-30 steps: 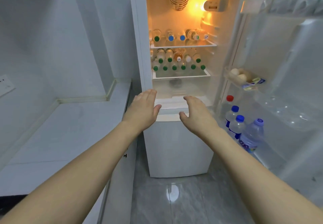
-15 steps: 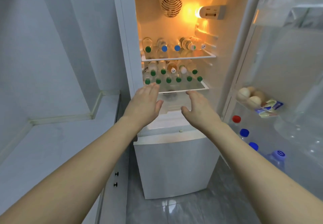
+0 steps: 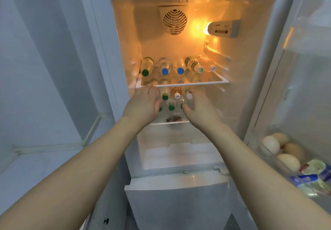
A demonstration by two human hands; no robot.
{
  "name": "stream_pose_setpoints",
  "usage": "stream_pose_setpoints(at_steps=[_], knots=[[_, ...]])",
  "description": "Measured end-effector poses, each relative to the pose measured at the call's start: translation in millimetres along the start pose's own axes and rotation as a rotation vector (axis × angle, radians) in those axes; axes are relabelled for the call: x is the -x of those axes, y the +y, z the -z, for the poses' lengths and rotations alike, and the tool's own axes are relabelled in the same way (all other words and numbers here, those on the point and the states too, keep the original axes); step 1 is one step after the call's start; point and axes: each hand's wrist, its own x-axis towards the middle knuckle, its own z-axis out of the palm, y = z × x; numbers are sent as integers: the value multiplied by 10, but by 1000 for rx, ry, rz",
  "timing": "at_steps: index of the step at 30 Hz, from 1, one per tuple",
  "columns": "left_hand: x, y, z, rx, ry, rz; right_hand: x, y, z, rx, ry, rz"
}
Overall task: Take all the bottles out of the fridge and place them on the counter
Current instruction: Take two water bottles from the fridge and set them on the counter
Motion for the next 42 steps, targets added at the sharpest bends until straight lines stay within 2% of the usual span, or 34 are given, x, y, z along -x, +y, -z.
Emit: stream_pose_setpoints(at_steps=[7, 18, 21, 27, 34, 42], knots=[[-573, -129, -169, -15, 19, 96, -645, 102, -126, -117, 41, -49], [-1466, -281, -681, 171, -67, 258, -1658, 309, -487, 65, 72, -10], [-1713, -340, -859, 181, -98, 316, -1957, 362, -610, 152, 62, -63], [-2008, -398, -1123, 91, -55, 385, -2335, 462, -837, 224, 31, -203], [-2208, -445, -1305, -84, -17, 383, -2629, 616, -970, 383, 28, -164], [-2299, -504, -1449, -189, 32, 436, -2728, 703, -1091, 494, 133, -102]])
